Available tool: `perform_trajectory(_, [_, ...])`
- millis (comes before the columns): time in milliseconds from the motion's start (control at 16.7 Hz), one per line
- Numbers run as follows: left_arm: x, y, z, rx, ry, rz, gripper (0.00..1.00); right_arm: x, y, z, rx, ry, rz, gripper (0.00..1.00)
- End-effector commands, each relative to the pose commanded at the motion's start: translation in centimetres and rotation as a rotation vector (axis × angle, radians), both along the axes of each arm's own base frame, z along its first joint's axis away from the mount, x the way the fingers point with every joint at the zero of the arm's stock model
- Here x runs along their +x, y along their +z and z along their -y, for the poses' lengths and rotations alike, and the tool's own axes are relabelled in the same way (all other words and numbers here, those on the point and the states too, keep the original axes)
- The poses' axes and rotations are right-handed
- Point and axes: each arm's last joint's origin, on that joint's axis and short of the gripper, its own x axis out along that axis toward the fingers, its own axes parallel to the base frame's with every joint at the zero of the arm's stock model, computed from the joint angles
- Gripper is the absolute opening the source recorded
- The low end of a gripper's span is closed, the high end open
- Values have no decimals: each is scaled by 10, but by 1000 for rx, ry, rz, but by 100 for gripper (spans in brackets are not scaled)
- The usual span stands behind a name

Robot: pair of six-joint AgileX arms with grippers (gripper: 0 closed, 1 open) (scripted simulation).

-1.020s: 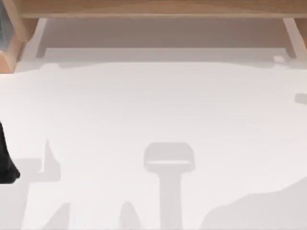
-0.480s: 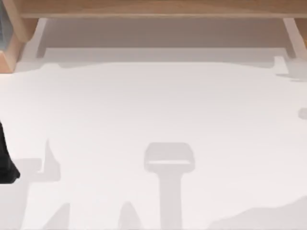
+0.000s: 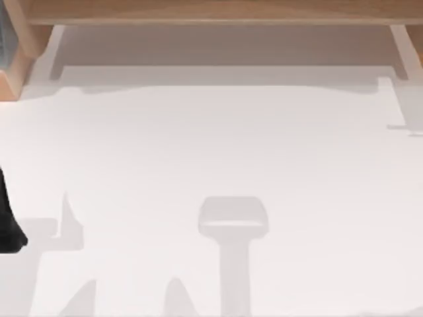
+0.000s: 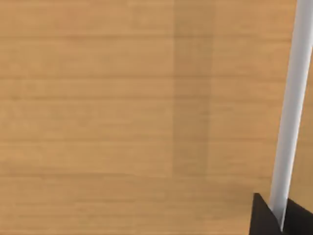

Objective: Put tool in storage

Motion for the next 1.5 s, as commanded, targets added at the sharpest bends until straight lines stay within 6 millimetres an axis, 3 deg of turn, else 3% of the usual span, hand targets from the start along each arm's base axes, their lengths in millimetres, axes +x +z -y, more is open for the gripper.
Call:
perform_trajectory(120, [0,0,0,0,0,0,100,-12,0,-1,-3,0,0,0])
perform_trajectory(420, [0,0,0,0,0,0,100,-13,0,-1,-5,-1,1,0])
perform_trajectory(840, [0,0,0,0,0,0,100,-69,-1,-1,0,0,-1,0])
perform_trajectory(1140, [0,0,0,0,0,0,100,-75,0,-2,-2,0,0,0])
perform_trajectory(1500, [0,0,0,0,0,0,100,-75,0,-2,-2,0,0,45])
